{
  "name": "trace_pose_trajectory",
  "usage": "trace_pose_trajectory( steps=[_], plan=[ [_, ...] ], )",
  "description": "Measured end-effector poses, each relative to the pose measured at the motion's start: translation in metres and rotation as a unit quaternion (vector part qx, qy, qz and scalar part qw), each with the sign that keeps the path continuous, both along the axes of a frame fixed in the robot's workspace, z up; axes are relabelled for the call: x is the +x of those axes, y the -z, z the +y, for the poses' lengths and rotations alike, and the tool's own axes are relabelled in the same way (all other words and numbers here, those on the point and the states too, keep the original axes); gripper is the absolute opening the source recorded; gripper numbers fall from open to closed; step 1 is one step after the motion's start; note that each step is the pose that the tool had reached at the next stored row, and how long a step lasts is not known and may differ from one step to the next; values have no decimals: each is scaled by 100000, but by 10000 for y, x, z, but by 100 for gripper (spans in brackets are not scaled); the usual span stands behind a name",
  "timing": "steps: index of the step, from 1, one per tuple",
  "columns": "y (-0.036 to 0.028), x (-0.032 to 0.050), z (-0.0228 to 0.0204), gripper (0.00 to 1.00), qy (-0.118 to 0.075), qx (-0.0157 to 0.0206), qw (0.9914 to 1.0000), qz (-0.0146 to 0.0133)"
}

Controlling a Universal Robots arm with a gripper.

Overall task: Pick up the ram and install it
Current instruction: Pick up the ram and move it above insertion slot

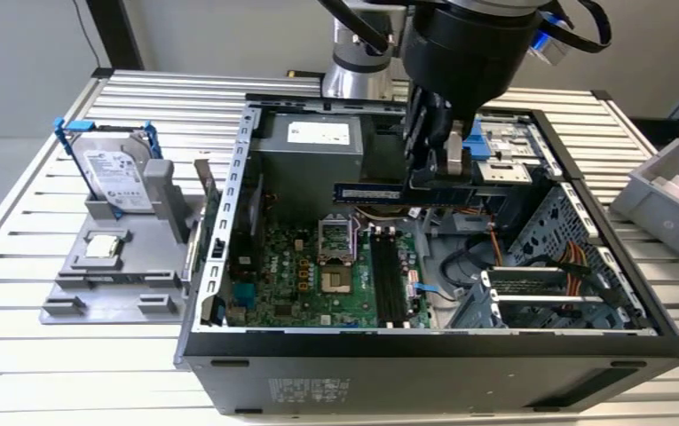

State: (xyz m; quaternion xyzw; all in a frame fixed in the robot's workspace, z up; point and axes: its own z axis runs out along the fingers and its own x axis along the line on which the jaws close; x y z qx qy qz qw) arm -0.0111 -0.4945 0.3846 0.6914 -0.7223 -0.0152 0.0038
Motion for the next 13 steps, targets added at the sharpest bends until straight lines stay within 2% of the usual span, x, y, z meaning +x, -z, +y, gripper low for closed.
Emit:
trace_pose_trajectory(
  steps=[6, 13],
  plan=[
    [0, 76, 0, 0, 235, 4, 100000, 5],
    [0, 138, 0, 0, 1827, -25, 99983, 6]
  ],
)
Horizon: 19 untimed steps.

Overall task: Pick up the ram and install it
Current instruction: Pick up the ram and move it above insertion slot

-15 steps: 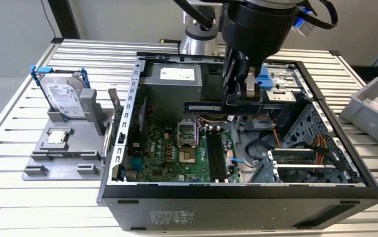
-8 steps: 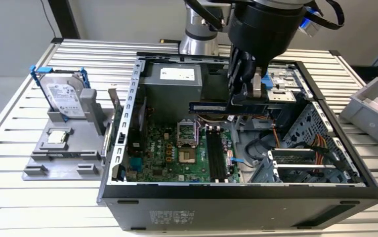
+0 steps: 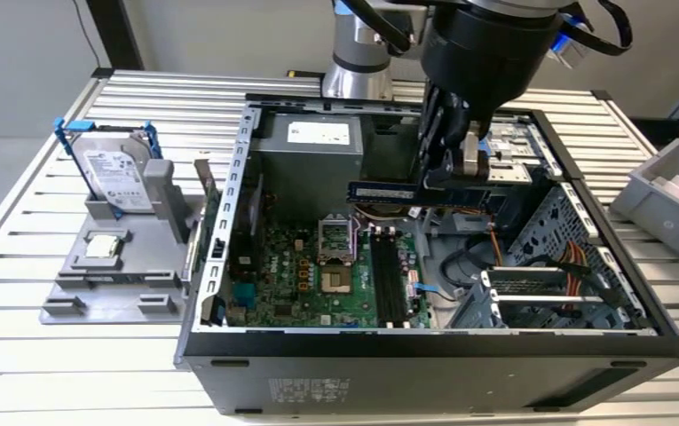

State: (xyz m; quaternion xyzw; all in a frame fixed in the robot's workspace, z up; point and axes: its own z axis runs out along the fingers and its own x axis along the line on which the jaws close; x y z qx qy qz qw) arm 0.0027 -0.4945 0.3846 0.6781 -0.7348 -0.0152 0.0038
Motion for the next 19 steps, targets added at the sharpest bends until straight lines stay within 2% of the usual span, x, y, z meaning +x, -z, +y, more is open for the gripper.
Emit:
trace_pose_trajectory(
  steps=[11, 17, 19],
  plan=[
    [0, 115, 1, 0, 2174, -31, 99976, 1],
    [0, 123, 2, 0, 2189, -27, 99976, 0],
    [0, 126, 21, 0, 2177, -32, 99976, 0]
  ],
)
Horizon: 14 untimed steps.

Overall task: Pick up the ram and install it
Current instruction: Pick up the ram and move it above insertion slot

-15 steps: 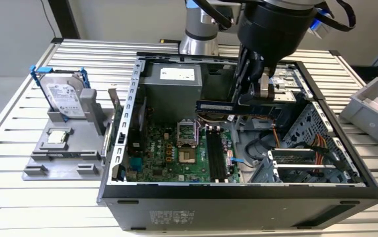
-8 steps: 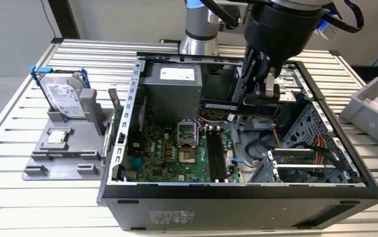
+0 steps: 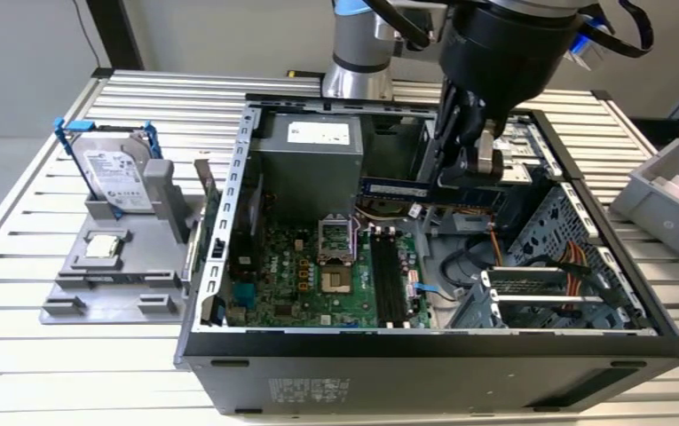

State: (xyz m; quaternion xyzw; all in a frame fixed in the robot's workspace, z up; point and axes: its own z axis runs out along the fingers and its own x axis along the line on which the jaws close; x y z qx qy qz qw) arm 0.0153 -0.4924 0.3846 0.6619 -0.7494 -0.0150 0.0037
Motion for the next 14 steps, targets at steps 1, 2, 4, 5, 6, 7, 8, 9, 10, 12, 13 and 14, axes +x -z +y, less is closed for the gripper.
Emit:
trace_pose_trajectory(
  steps=[1, 2, 4, 5, 6, 7, 8, 9, 10, 12, 13, 14],
  plan=[
    [0, 2, 15, 0, 3, 1, 100000, 1],
    [1, 6, 31, 0, 1, 3, 100000, 0],
    [0, 16, 65, 0, 4, 2, 100000, 1],
    [0, 24, 82, 0, 6, 2, 100000, 1],
    [0, 31, 100, 0, 4, 3, 100000, 0],
    [1, 40, 117, 0, -13, 5, 100000, 0],
    [1, 55, 146, 0, -71, 3, 100000, -1],
    [2, 62, 158, 0, -110, 6, 100000, -1],
    [2, 70, 167, 0, -159, 5, 100000, 0],
    [2, 84, 181, 0, -249, 5, 100000, -1],
    [2, 93, 185, 0, -301, 4, 100000, 0],
    [2, 100, 187, 0, -356, 2, 99999, 1]
  ],
)
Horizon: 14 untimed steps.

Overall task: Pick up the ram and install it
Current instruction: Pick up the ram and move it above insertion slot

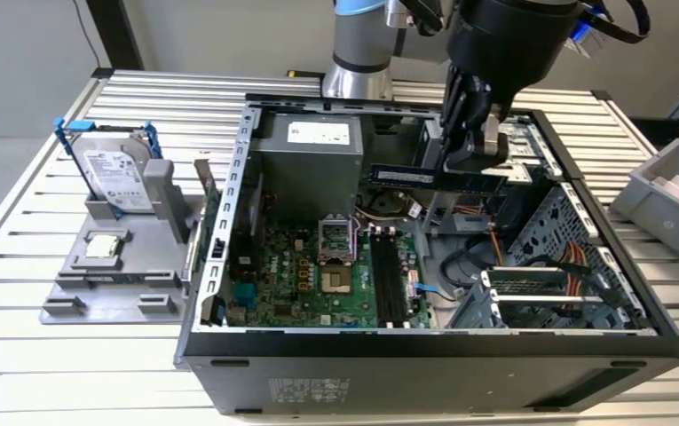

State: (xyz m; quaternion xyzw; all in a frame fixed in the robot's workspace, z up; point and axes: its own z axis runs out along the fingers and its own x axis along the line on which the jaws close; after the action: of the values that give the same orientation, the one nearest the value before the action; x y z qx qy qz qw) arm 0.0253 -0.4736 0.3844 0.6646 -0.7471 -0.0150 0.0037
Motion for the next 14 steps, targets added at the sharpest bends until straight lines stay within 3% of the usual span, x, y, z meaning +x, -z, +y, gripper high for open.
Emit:
trace_pose_trajectory(
  steps=[12, 14],
  plan=[
    [1, 32, 23, 0, -880, -3, 99996, -2],
    [0, 32, 49, 0, -880, -33, 99996, 0]
  ],
)
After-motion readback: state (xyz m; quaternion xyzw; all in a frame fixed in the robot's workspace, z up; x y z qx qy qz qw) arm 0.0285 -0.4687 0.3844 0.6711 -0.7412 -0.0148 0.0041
